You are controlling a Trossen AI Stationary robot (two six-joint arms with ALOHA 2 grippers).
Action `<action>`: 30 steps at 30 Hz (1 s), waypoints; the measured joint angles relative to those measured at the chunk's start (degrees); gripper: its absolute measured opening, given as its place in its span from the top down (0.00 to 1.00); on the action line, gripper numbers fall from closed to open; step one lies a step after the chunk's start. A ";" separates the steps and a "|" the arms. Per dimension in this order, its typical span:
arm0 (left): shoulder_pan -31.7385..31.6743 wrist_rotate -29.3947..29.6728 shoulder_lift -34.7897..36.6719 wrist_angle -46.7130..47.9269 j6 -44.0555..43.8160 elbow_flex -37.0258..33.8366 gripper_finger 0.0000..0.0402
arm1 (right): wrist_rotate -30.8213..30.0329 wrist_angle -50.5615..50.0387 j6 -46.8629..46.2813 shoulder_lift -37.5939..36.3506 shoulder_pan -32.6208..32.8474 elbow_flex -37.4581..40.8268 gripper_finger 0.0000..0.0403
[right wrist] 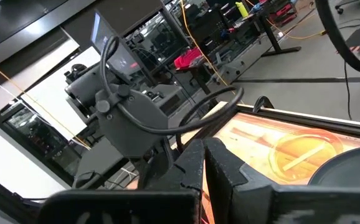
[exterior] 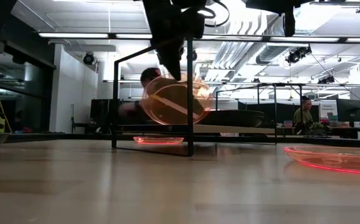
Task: Place and stack plates onto a shelf
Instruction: Put the left orange plate on the shelf, then stack the bottom orange plate on top of the orange plate on the shelf
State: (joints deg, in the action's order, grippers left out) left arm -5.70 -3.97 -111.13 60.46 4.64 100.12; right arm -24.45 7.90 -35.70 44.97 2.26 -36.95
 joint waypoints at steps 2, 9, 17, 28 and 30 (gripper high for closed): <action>0.29 -0.08 0.00 -2.01 -0.11 0.00 1.00 | 0.00 0.02 -0.31 0.00 0.00 0.00 1.00; 0.53 -4.04 0.00 -3.84 -1.64 0.00 1.00 | 0.00 0.02 -0.31 0.00 0.02 0.00 1.00; 0.14 -4.32 0.00 -3.82 -2.61 0.00 0.98 | 0.07 0.03 -0.31 0.00 0.02 0.00 1.00; 0.10 -4.28 0.00 -7.17 -4.61 0.00 0.73 | 0.16 0.04 -0.48 0.00 0.04 0.00 1.00; 0.10 -4.28 0.00 -7.30 -4.57 0.00 0.70 | 0.28 0.04 -0.48 0.00 0.02 0.00 1.00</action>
State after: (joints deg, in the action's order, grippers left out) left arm -5.61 -8.25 -111.13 53.16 0.08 100.12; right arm -24.16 7.94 -36.18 44.97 2.28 -36.95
